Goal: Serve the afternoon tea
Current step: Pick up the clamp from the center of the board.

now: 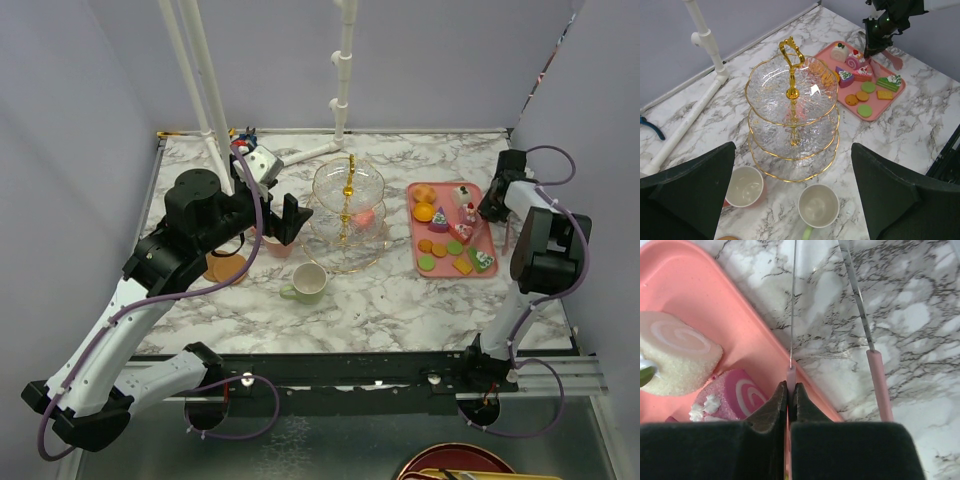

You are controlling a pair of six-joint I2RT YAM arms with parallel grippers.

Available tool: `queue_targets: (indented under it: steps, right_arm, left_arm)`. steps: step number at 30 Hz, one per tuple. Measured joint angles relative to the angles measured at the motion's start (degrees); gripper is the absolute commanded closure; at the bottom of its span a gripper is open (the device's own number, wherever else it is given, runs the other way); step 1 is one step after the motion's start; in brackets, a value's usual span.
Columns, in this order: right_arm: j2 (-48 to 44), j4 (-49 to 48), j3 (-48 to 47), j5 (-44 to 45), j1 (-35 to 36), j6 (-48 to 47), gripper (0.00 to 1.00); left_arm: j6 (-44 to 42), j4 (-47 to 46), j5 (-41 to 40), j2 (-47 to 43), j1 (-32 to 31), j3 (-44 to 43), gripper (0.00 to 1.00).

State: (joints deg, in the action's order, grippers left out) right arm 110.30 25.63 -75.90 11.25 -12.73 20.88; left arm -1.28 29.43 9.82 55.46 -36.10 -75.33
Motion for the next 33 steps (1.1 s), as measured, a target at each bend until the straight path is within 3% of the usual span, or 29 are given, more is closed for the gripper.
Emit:
queue_targets:
  steps: [12,19,25,33]
  right_arm:
    - [-17.35,0.17,0.24,7.3,2.54,-0.11,0.99]
    - [-35.28,-0.48,2.73,7.98,13.66,1.68,0.99]
    - [-51.54,-4.87,10.38,4.79,23.34,4.94,0.99]
    - [-60.92,-11.37,17.7,-3.04,29.66,9.16,1.0]
  left_arm:
    - [2.84,-0.07,3.02,1.18,0.0,0.15,0.01]
    - [4.2,-1.79,9.2,3.28,0.0,1.25,0.01]
    - [7.34,-6.67,17.05,10.58,-0.02,1.27,0.01]
    - [12.48,-14.12,24.7,15.56,-4.07,1.46,0.01]
